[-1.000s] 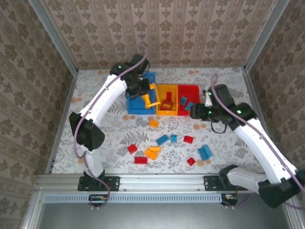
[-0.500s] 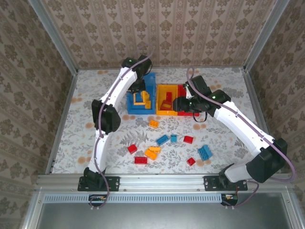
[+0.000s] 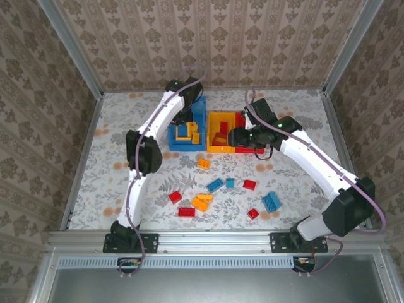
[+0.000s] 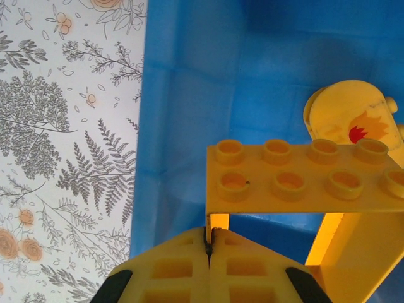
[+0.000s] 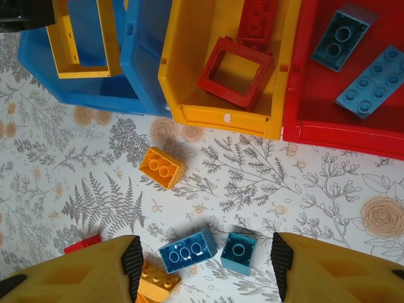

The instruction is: Sort the legos into containers by color

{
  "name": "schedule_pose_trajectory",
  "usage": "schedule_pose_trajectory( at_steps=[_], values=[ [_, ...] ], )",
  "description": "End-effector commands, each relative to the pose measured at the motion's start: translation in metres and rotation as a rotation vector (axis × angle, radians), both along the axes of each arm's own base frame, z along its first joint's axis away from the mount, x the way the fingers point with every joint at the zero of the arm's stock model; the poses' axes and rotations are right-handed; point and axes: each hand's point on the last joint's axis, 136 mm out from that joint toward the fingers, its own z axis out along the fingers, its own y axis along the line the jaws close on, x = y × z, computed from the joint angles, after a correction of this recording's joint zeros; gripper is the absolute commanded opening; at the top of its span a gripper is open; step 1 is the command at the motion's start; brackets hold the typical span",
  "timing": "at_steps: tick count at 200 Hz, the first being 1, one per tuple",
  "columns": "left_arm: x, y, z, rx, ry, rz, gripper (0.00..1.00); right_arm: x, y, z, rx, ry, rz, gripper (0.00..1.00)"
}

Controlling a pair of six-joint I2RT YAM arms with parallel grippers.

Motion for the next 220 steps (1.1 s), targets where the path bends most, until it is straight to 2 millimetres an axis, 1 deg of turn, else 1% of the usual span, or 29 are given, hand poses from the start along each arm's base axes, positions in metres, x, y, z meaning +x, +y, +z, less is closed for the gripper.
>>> schedule_pose_trajectory(
  at_steps=[1,46,66,80,90,99,107,110,114,133,148,156,160,169,171,176,179,181,183,184,187,194,195,206,209,212,220],
  values=[
    [-0.001,-0.004,-0.013,0.018,0.014,0.008,0.04,0.001,-0.001,0.001,0.003,0.01,0.019,0.6],
    [-0.006,-0.007,-0.018,0.042,0.03,-0.006,0.15,-0.001,-0.006,-0.001,-0.002,0.021,0.015,0.64],
    [-0.008,-0.01,-0.017,0.036,0.035,-0.016,0.26,-0.005,-0.013,-0.004,-0.021,0.03,-0.002,0.66],
    [-0.01,-0.014,-0.014,0.03,0.027,-0.027,0.35,-0.01,-0.023,-0.009,-0.033,0.053,-0.034,0.66],
    [-0.011,-0.018,-0.009,0.025,0.018,-0.034,0.37,-0.015,-0.032,-0.013,-0.039,0.076,-0.066,0.66],
    [-0.012,-0.021,-0.004,0.016,0.007,-0.038,0.39,-0.022,-0.042,-0.02,-0.051,0.108,-0.104,0.66],
    [-0.014,-0.025,0.002,0.007,-0.002,-0.042,0.4,-0.029,-0.052,-0.031,-0.073,0.155,-0.144,0.65],
    [-0.015,-0.027,0.005,0.002,-0.009,-0.042,0.41,-0.034,-0.057,-0.025,-0.069,0.148,-0.159,0.65],
    [-0.016,-0.029,0.009,-0.004,-0.017,-0.044,0.42,-0.039,-0.062,-0.028,-0.078,0.166,-0.178,0.65],
    [-0.024,-0.038,0.03,-0.026,-0.057,-0.062,0.49,-0.064,-0.085,-0.045,-0.131,0.27,-0.247,0.65],
    [-0.034,-0.048,0.046,-0.055,-0.084,-0.088,0.52,-0.087,-0.1,-0.059,-0.197,0.361,-0.278,0.65],
    [-0.044,-0.056,0.053,-0.087,-0.091,-0.11,0.54,-0.1,-0.108,-0.066,-0.231,0.408,-0.295,0.65],
    [-0.049,-0.061,0.052,-0.098,-0.085,-0.123,0.54,-0.107,-0.111,-0.07,-0.248,0.433,-0.302,0.65],
    [-0.063,-0.073,0.061,-0.147,-0.099,-0.177,0.55,-0.121,-0.117,-0.079,-0.276,0.484,-0.322,0.65],
    [-0.065,-0.078,0.065,-0.165,-0.109,-0.196,0.56,-0.124,-0.118,-0.081,-0.28,0.495,-0.325,0.65],
    [-0.074,-0.088,0.064,-0.196,-0.108,-0.247,0.57,-0.131,-0.121,-0.086,-0.291,0.518,-0.334,0.65],
    [-0.079,-0.096,0.071,-0.227,-0.124,-0.281,0.58,-0.134,-0.123,-0.089,-0.296,0.528,-0.341,0.65],
    [-0.084,-0.101,0.072,-0.242,-0.125,-0.306,0.58,-0.137,-0.124,-0.091,-0.299,0.536,-0.344,0.65],
    [-0.088,-0.105,0.069,-0.254,-0.117,-0.331,0.59,-0.139,-0.125,-0.094,-0.303,0.544,-0.347,0.65],
    [-0.091,-0.107,0.072,-0.264,-0.12,-0.345,0.59,-0.14,-0.125,-0.094,-0.304,0.546,-0.348,0.65],
    [-0.098,-0.115,0.072,-0.296,-0.122,-0.385,0.6,-0.143,-0.126,-0.097,-0.307,0.557,-0.351,0.66],
    [-0.115,-0.135,0.074,-0.379,-0.122,-0.482,0.61,-0.147,-0.127,-0.103,-0.307,0.57,-0.355,0.66],
    [-0.117,-0.138,0.077,-0.397,-0.126,-0.494,0.61,-0.147,-0.127,-0.104,-0.307,0.571,-0.356,0.66],
    [-0.149,-0.164,0.074,-0.543,-0.082,-0.634,0.61,-0.15,-0.13,-0.113,-0.322,0.579,-0.365,0.68],
    [-0.157,-0.17,0.076,-0.589,-0.07,-0.665,0.61,-0.15,-0.13,-0.116,-0.323,0.582,-0.365,0.68],
    [-0.166,-0.175,0.072,-0.623,-0.048,-0.691,0.61,-0.151,-0.13,-0.12,-0.324,0.587,-0.365,0.69],
    [-0.185,-0.184,0.069,-0.695,-0.003,-0.746,0.61,-0.152,-0.13,-0.128,-0.322,0.608,-0.371,0.69]
  ],
)
